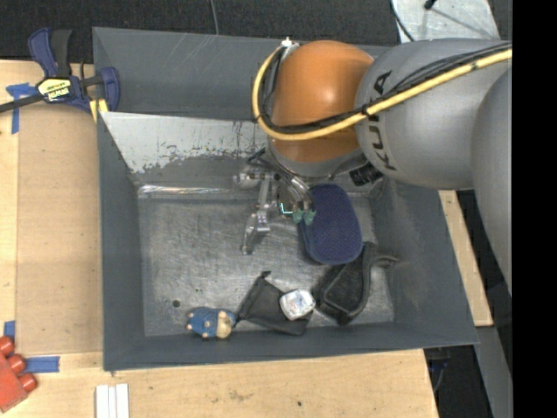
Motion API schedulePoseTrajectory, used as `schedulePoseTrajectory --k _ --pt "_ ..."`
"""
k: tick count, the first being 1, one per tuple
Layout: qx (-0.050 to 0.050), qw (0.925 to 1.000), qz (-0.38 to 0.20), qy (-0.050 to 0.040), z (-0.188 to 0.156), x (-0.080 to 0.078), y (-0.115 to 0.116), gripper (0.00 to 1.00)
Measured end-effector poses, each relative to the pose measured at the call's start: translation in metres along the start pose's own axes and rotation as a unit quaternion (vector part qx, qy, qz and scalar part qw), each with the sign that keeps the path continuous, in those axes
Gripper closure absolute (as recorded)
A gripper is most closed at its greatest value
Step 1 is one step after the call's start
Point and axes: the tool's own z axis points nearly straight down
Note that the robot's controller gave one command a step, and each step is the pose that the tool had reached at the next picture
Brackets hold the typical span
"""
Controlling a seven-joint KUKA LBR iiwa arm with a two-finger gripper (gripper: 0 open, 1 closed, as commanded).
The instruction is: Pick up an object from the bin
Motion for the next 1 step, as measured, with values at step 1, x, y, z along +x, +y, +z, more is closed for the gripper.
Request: schedulePoseTrajectory --k 1 --pt "0.002 0.9908 -0.135 -0.0019 -0.0088 0.0834 -0.1089 0.0"
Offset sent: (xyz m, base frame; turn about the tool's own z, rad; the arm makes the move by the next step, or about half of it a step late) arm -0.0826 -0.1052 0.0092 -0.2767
